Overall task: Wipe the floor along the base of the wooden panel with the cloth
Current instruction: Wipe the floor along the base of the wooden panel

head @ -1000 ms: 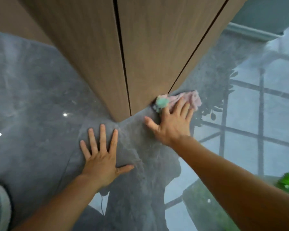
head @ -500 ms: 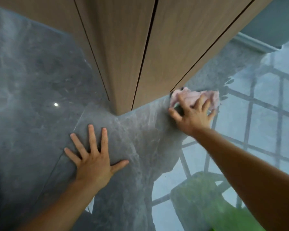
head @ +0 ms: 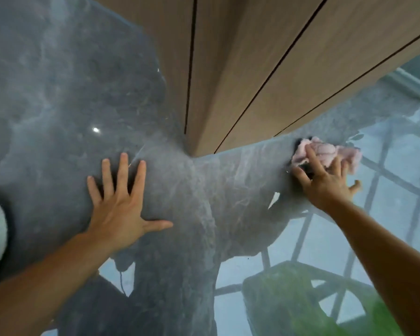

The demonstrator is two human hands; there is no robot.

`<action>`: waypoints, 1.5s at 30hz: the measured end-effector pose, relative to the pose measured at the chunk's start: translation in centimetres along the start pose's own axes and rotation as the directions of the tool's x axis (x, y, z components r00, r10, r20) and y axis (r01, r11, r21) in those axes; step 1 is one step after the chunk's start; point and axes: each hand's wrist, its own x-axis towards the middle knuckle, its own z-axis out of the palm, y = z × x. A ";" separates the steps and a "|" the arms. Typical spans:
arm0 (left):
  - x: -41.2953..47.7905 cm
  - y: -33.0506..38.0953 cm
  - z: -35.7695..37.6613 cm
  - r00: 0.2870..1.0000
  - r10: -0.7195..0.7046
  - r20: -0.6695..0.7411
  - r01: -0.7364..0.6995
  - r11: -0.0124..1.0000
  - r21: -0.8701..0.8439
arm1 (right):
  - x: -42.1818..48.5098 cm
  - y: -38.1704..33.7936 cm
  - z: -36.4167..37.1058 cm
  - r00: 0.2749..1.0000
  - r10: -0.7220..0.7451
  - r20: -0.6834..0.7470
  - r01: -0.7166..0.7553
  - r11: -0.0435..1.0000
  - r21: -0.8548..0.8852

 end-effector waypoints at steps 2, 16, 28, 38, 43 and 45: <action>0.6 -0.8 -0.8 0.997 -0.075 0.021 0.076 0.996 -0.051 | -2.6 -3.7 1.2 0.997 -0.070 0.029 0.070 0.997 0.012; -0.3 -1.0 0.7 0.935 -0.345 0.086 0.355 0.910 -0.212 | -13.6 -25.1 7.5 0.675 -0.730 0.111 0.738 0.663 -0.125; -0.5 -1.4 0.0 0.933 -0.317 0.172 0.353 0.903 -0.246 | -7.6 -36.7 2.7 0.754 -0.655 0.048 0.628 0.697 -0.347; -0.5 -1.1 0.7 0.933 -0.334 0.132 0.357 0.901 -0.245 | -6.1 -37.6 2.8 0.917 -0.398 -0.034 0.394 0.914 -0.096; -0.8 -1.0 0.6 0.942 -0.318 0.109 0.336 0.903 -0.267 | -0.6 -46.1 0.6 0.948 -0.305 -0.095 0.306 0.952 0.002; -0.8 -0.9 0.7 0.940 -0.325 0.108 0.342 0.904 -0.255 | -0.8 -45.7 0.7 0.920 -0.362 -0.153 0.365 0.931 -0.006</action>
